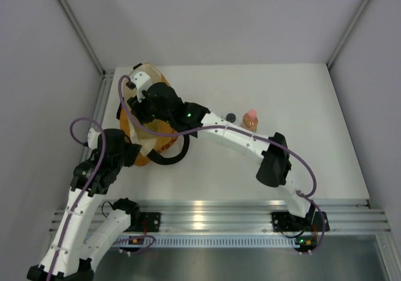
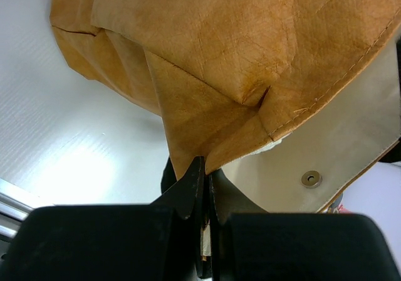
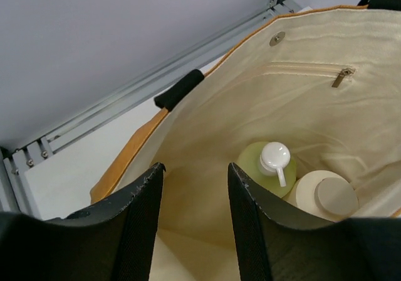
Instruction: Take the personal care products out of the canvas bag
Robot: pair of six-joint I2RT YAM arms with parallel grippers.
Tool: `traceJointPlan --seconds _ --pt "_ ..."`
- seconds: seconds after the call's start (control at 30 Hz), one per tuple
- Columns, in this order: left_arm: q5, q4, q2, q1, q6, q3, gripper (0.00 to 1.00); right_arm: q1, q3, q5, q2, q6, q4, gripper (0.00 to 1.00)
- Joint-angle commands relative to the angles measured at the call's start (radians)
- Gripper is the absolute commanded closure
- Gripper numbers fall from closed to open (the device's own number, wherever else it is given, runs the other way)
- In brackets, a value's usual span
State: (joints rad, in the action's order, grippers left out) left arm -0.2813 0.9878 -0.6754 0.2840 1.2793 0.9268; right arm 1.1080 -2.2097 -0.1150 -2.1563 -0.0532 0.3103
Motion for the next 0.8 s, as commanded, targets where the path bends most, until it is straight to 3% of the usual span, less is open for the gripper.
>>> traceJointPlan --seconds 0.0,0.4,0.6,0.77 --pt "0.028 -0.044 -0.007 0.000 0.017 -0.008 1.00 -0.031 -0.120 -0.011 -0.065 -0.011 0.018 0.55" --pt "0.021 -0.040 0.033 0.000 0.023 -0.017 1.00 -0.105 -0.249 -0.014 -0.255 0.038 -0.007 0.55" --pt "0.028 -0.043 0.027 -0.002 0.022 -0.023 1.00 -0.119 -0.237 0.027 -0.292 0.085 -0.005 0.45" --pt "0.022 -0.043 0.031 -0.002 0.017 -0.026 1.00 -0.134 -0.243 0.047 -0.313 0.078 -0.019 0.46"
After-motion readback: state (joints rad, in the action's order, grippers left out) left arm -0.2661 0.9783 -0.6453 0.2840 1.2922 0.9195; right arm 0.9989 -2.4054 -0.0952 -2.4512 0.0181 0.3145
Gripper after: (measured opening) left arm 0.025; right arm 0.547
